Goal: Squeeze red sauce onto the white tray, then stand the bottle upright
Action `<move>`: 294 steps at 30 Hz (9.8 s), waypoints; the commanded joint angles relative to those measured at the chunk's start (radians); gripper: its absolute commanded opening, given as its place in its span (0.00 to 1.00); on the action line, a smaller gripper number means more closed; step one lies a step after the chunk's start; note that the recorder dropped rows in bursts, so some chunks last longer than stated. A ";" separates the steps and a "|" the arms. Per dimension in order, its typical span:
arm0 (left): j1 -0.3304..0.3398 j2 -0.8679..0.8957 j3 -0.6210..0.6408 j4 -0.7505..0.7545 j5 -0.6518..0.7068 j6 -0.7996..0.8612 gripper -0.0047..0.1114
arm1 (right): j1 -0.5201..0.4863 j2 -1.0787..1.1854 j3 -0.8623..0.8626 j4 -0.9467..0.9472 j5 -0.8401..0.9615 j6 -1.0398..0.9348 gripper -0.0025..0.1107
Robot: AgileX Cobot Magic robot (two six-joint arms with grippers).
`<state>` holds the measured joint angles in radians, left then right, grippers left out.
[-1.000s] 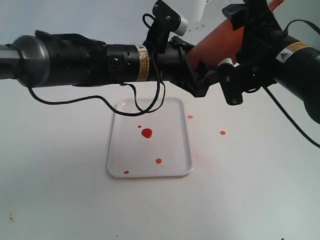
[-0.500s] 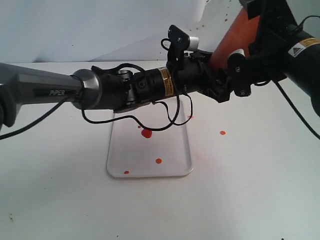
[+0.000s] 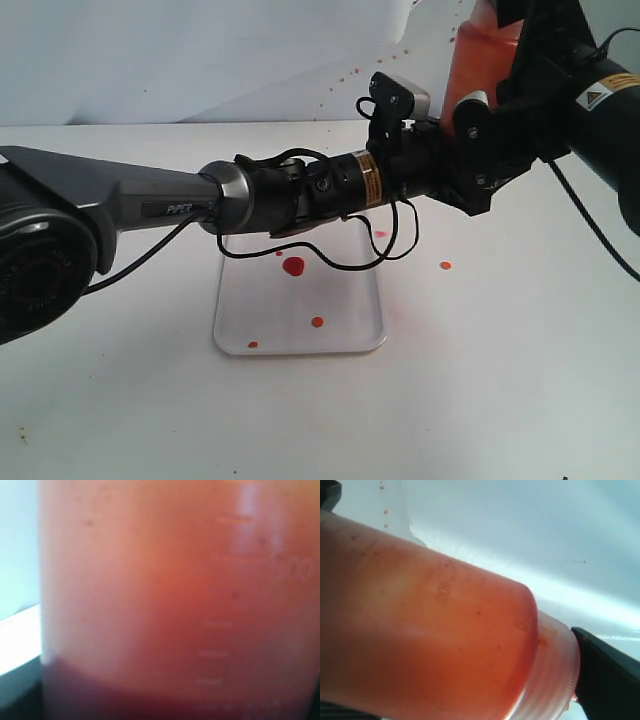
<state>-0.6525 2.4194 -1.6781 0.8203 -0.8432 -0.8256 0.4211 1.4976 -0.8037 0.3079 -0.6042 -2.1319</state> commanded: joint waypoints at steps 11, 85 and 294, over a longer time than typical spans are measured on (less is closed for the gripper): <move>-0.045 0.025 -0.014 -0.105 0.088 0.001 0.08 | 0.072 -0.033 -0.019 0.164 -0.039 -0.013 0.05; -0.045 0.023 -0.014 -0.095 0.084 0.050 0.08 | -0.436 -0.143 -0.183 0.770 1.166 0.816 0.02; 0.123 -0.041 -0.096 0.585 0.162 -0.454 0.04 | -0.243 0.624 -0.477 1.314 0.930 0.050 0.67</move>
<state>-0.4914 2.3952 -1.7703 1.3666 -0.5080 -1.2813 0.1697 2.1085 -1.2740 1.6206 0.3075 -2.0835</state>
